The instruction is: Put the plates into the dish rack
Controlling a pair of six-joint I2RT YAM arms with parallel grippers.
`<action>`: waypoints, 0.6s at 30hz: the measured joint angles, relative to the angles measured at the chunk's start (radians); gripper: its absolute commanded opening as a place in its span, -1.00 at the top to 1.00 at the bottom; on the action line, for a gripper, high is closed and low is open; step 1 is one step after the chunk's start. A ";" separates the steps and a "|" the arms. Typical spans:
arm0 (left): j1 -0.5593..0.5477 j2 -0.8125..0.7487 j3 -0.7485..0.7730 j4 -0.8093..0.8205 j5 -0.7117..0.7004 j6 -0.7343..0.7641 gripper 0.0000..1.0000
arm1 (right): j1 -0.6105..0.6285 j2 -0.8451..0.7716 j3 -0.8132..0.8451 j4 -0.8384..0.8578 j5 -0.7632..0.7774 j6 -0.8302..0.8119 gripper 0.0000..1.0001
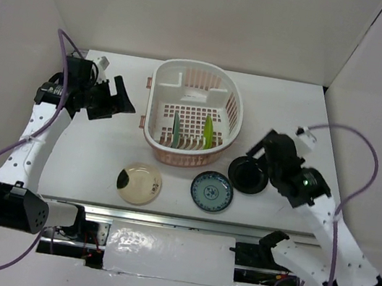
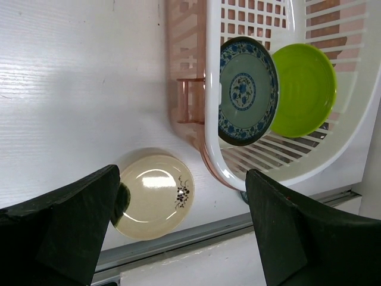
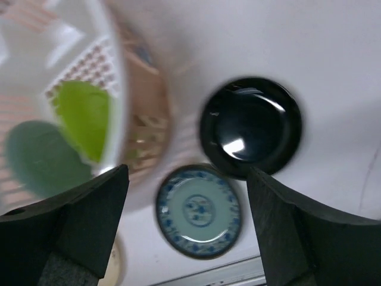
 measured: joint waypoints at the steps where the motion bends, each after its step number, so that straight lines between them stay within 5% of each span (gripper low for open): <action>1: 0.001 0.000 0.002 0.000 0.000 -0.001 -0.99 | -0.067 -0.090 -0.124 0.020 -0.032 0.015 -0.79; 4: 0.005 -0.002 0.004 0.009 0.026 0.001 -0.99 | -0.249 -0.275 -0.453 0.088 -0.186 0.058 -0.89; 8: 0.007 -0.002 0.005 0.011 0.067 0.000 -0.99 | -0.452 -0.298 -0.694 0.208 -0.380 0.080 -0.89; 18: 0.007 -0.002 0.023 0.011 0.085 0.000 -0.98 | -0.682 -0.091 -0.856 0.602 -0.708 0.083 -0.53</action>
